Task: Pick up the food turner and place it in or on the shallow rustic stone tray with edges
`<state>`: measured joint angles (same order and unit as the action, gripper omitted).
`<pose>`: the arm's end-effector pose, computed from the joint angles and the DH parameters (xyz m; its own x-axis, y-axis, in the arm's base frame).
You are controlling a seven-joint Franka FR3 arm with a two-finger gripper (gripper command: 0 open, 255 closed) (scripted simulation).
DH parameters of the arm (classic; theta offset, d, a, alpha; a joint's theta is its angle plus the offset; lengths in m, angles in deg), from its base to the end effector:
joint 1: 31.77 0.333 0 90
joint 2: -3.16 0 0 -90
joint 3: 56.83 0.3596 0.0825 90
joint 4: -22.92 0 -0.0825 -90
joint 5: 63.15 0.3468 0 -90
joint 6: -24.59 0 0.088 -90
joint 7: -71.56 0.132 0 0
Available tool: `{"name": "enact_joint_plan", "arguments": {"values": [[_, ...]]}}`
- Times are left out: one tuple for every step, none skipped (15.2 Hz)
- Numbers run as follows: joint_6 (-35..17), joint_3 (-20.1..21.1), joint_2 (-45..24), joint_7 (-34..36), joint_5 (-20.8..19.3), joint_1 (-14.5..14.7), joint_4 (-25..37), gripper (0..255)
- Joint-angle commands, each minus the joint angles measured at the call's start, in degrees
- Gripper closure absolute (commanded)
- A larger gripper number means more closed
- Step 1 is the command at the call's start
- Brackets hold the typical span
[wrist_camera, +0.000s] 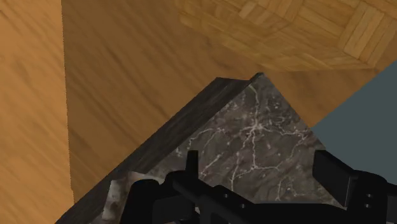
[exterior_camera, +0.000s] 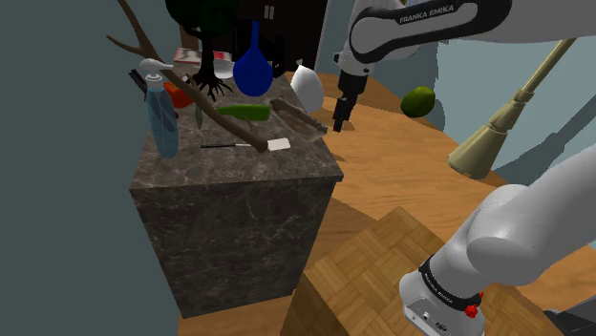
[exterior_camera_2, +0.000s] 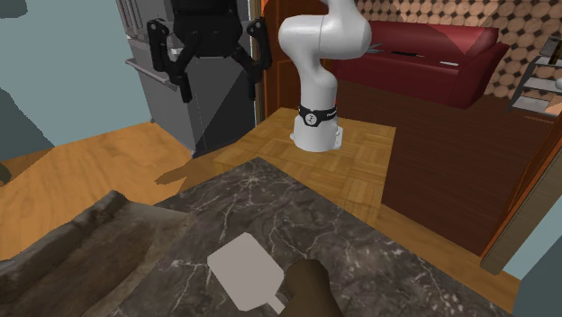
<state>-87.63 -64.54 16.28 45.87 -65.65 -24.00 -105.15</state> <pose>0.4300 -0.0068 0.4934 0.8899 0.4537 -0.0485 0.4536 -0.8911 -0.0133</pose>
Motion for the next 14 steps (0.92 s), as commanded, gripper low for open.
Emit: {"name": "enact_joint_plan", "arguments": {"values": [[-2.25, 0.04, -4.52, -3.84, 0.73, 1.06, 2.76, 0], [-3.13, 0.17, -6.41, -5.61, 1.09, 1.51, 3.98, 0], [-3.96, 0.34, -8.27, -7.37, 1.46, 1.95, 5.23, 0], [-4.73, 0.56, -10.10, -9.10, 1.82, 2.35, 6.51, 0], [-5.45, 0.83, -11.90, -10.80, 2.17, 2.72, 7.80, 0], [-6.11, 1.15, -13.67, -12.47, 2.51, 3.07, 9.12, 0], [-6.73, 1.51, -15.42, -14.12, 2.83, 3.40, 10.46, 0], [-7.31, 1.90, -17.13, -15.73, 3.13, 3.71, 11.82, 0], [-7.84, 2.32, -18.81, -17.31, 3.40, 4.02, 13.19, 0], [-8.33, 2.77, -20.47, -18.85, 3.64, 4.31, 14.57, 0], [-8.79, 3.25, -22.09, -20.36, 3.85, 4.60, 15.96, 0], [-9.21, 3.75, -23.69, -21.83, 4.02, 4.88, 17.36, 0], [-9.59, 4.28, -25.26, -23.27, 4.15, 5.15, 18.76, 0], [-9.95, 4.82, -26.80, -24.68, 4.25, 5.42, 20.17, 0]]}}
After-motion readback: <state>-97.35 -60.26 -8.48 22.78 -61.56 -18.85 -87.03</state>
